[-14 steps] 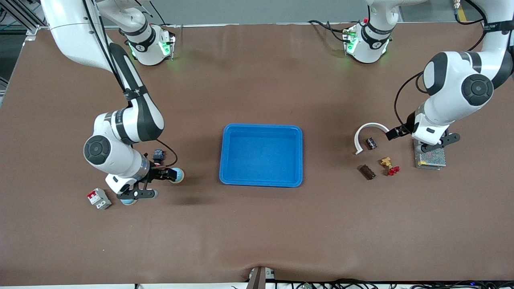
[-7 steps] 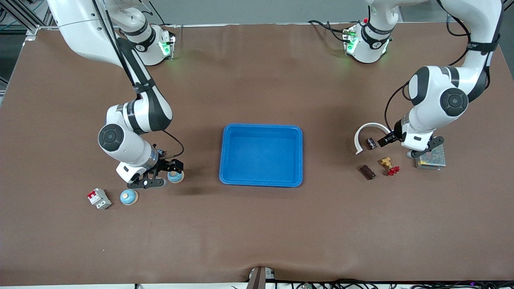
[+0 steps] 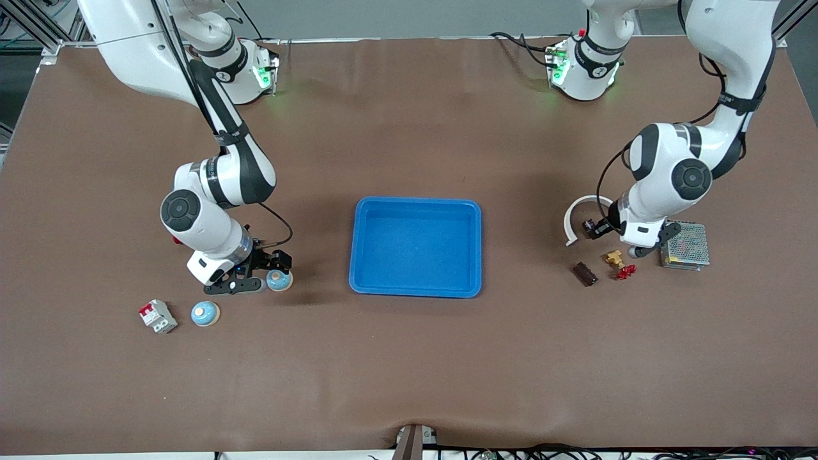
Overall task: Place electrolytic capacitor and blue bell in tray
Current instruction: 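Grasp the blue bell with the right gripper while the left gripper grasps the capacitor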
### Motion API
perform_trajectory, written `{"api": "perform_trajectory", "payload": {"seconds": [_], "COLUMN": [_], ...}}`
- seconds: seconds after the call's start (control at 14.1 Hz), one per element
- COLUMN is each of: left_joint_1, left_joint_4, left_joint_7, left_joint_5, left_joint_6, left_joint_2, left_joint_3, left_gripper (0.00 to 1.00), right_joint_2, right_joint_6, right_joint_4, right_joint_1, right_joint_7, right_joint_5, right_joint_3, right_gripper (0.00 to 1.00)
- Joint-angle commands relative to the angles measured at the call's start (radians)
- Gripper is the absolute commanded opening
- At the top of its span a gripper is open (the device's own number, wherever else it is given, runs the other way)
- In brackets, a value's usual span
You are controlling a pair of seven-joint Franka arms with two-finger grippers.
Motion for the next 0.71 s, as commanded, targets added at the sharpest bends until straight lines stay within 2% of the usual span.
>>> {"api": "perform_trajectory", "payload": {"seconds": [0.0, 0.28, 0.64], "left_joint_1": [0.0, 0.0, 0.002], "left_joint_4": [-0.016, -0.017, -0.016], "left_joint_7": [-0.022, -0.024, -0.024], "left_joint_5": [0.02, 0.02, 0.02], "left_joint_6": [0.018, 0.021, 0.035], "left_joint_2": [0.006, 0.032, 0.061], "left_joint_3": [-0.002, -0.002, -0.002], "left_gripper": [0.62, 0.61, 0.52], "right_joint_2": [-0.004, 0.028, 0.054], "right_joint_6": [0.05, 0.099, 0.115], "right_joint_4": [-0.029, -0.026, -0.031], "right_joint_1": [0.014, 0.02, 0.02], "right_joint_7": [-0.009, -0.009, -0.051], "right_joint_5": [0.004, 0.003, -0.002], "right_joint_3": [-0.004, -0.004, -0.004], "right_gripper": [1.0, 1.0, 1.0]}}
